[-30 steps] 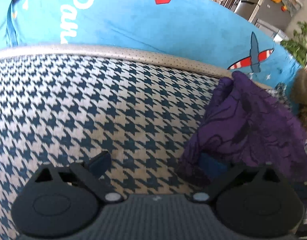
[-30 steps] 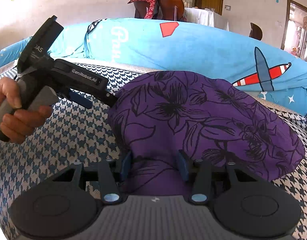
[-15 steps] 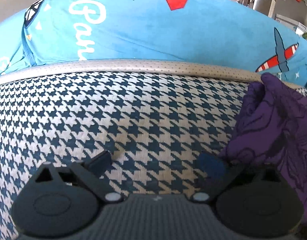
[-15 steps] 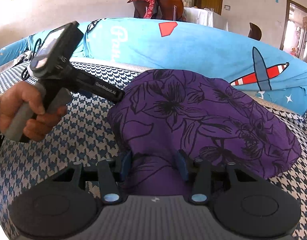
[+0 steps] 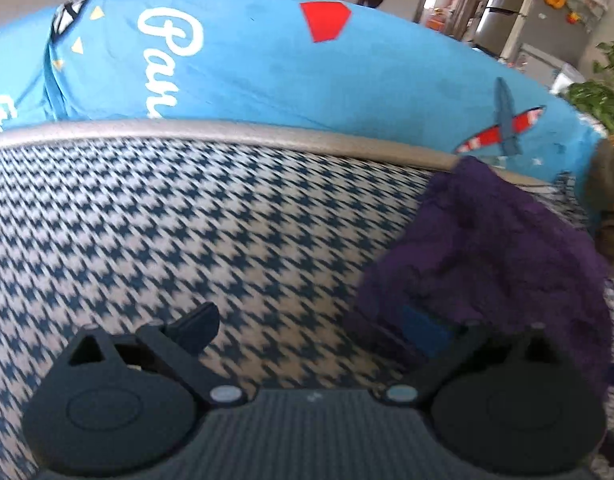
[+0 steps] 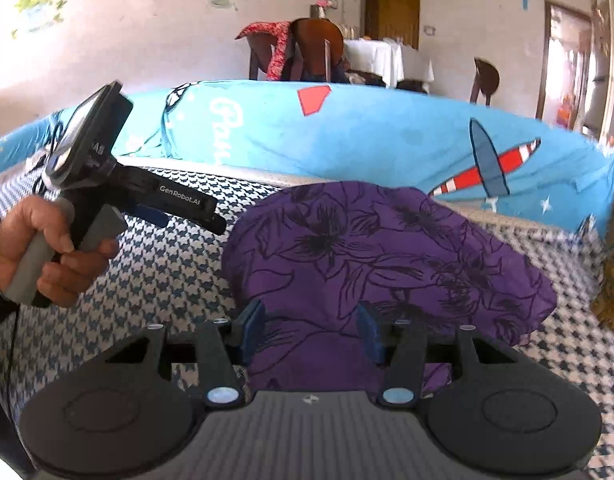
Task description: Fold clothes
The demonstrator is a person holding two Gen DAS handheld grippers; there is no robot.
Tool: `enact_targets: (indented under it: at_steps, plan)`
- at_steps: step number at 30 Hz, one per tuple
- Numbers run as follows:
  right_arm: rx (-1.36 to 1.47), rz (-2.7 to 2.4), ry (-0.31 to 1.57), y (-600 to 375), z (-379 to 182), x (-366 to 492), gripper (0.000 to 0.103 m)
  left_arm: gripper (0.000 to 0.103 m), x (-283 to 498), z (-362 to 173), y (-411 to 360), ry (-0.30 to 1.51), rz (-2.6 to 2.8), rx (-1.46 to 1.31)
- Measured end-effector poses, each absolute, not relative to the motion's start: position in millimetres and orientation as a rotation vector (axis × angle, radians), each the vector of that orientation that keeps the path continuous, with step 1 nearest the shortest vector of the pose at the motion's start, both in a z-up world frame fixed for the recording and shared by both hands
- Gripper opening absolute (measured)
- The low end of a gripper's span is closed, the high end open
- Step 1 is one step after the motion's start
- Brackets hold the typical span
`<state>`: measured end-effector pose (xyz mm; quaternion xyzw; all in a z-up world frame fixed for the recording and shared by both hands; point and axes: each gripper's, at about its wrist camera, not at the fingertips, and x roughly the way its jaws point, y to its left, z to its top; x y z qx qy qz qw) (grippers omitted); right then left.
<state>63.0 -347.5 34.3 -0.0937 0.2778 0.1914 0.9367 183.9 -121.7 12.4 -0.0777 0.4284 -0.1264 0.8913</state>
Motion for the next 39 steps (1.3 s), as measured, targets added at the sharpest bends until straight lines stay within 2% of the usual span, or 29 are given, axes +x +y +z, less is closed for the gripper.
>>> enact_targets:
  at_steps: [4, 9, 15, 26, 35, 39]
  plan:
    - [-0.257, 0.421, 0.564, -333.8, 29.1, 51.8, 0.057, 0.103, 173.6, 4.5, -122.2, 0.950, -0.337, -0.258]
    - [-0.367, 0.414, 0.583, -314.6, 11.9, 54.4, 0.058, 0.103, 173.1, -5.2, -132.6, 0.993, -0.390, -0.302]
    - [-0.515, 0.415, 0.568, -301.2, -12.0, 51.9, 0.073, 0.103, 180.6, -16.3, -141.7, 1.023, -0.430, -0.341]
    - [-0.688, 0.333, 0.508, -292.2, -38.5, 59.2, 0.073, 0.103, 187.5, -19.2, -153.2, 1.039, -0.464, -0.394]
    - [-0.736, 0.293, 0.475, -289.9, -44.8, 69.1, 0.062, 0.103, 198.0, -23.5, -177.7, 1.012, -0.507, -0.403]
    - [-0.693, 0.301, 0.476, -294.3, -39.7, 72.1, 0.045, 0.101, 202.3, -23.2, -182.9, 0.982, -0.504, -0.419]
